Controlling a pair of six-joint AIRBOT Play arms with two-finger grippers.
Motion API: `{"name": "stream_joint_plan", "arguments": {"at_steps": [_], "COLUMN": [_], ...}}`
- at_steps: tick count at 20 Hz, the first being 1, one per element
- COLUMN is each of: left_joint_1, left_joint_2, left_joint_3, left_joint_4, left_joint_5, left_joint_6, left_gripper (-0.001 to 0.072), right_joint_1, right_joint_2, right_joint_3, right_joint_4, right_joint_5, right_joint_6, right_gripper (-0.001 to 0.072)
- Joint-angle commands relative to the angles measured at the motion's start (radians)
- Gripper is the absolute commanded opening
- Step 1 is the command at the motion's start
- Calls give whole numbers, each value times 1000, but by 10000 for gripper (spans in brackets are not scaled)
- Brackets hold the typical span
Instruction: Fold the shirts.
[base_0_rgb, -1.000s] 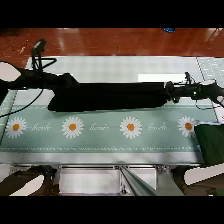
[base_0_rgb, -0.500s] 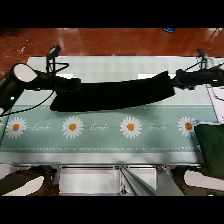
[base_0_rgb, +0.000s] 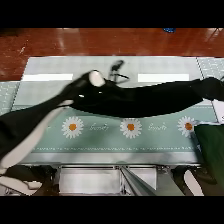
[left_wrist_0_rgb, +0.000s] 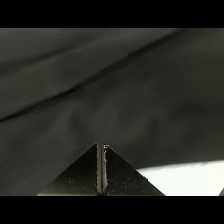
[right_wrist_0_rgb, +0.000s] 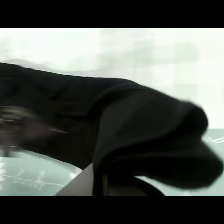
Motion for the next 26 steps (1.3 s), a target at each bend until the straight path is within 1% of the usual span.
{"name": "stream_joint_plan", "arguments": {"at_steps": [1,4,6,9,12,13,15,18,20,23,26], "left_joint_1": [-151,-218,-219,-111,78,140,264,446,558,694,748], "left_joint_2": [-203,-309,-328,-298,-197,-144,5,298,499,760,950], "left_joint_3": [223,346,365,365,359,349,292,127,7,-148,-285], "left_joint_4": [-43,-138,-148,-148,-138,-106,14,135,200,204,204], "left_joint_5": [-65,-132,-159,-219,-360,-399,-426,-402,-373,-369,-363], "left_joint_6": [-59,-59,-59,-55,19,33,31,32,32,32,32], "left_gripper": [16,16,16,16,16,16,16,16,16,17,17], "right_joint_1": [-1,-1,-1,-1,11,35,127,333,484,640,733], "right_joint_2": [132,137,137,137,119,104,50,-84,-233,-494,-749], "right_joint_3": [-35,-35,-35,-35,-35,-35,-35,-29,26,186,354], "right_joint_4": [53,101,97,97,146,159,174,212,213,213,212], "right_joint_5": [16,18,6,8,10,-3,-60,-231,-337,-381,-387], "right_joint_6": [43,35,35,35,23,23,23,5,-7,-21,-21], "right_gripper": [24,24,24,24,24,24,24,24,24,24,24]}}
